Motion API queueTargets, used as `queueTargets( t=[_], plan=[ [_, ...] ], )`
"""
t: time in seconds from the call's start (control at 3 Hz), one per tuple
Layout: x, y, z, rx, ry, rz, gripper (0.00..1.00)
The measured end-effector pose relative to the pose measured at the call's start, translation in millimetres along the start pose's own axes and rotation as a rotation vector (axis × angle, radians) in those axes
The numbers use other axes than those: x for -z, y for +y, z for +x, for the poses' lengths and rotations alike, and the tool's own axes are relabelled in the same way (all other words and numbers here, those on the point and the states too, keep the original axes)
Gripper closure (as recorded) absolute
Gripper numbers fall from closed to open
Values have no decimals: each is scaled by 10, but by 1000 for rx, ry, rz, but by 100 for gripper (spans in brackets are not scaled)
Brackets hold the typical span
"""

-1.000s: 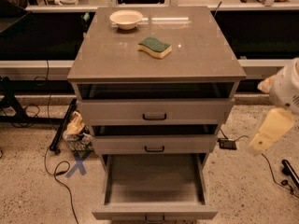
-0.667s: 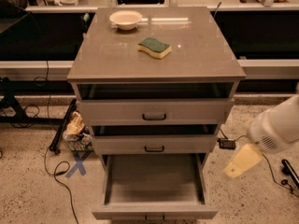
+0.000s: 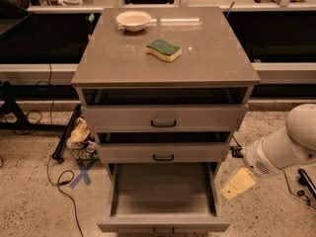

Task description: Close bottom drawer

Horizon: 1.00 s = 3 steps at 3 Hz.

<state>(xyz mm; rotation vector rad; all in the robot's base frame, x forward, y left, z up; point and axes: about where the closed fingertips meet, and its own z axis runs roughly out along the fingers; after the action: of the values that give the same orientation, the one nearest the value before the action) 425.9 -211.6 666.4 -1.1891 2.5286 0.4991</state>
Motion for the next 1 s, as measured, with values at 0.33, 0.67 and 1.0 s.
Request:
queueTargets(
  t=[0.33, 0.67, 1.0],
  plan=[
    [-179, -4, 67, -12, 11, -11, 0],
    [-806, -96, 448, -128, -31, -57, 0],
    [-1360, -115, 706, -198, -65, -136, 0]
  ],
)
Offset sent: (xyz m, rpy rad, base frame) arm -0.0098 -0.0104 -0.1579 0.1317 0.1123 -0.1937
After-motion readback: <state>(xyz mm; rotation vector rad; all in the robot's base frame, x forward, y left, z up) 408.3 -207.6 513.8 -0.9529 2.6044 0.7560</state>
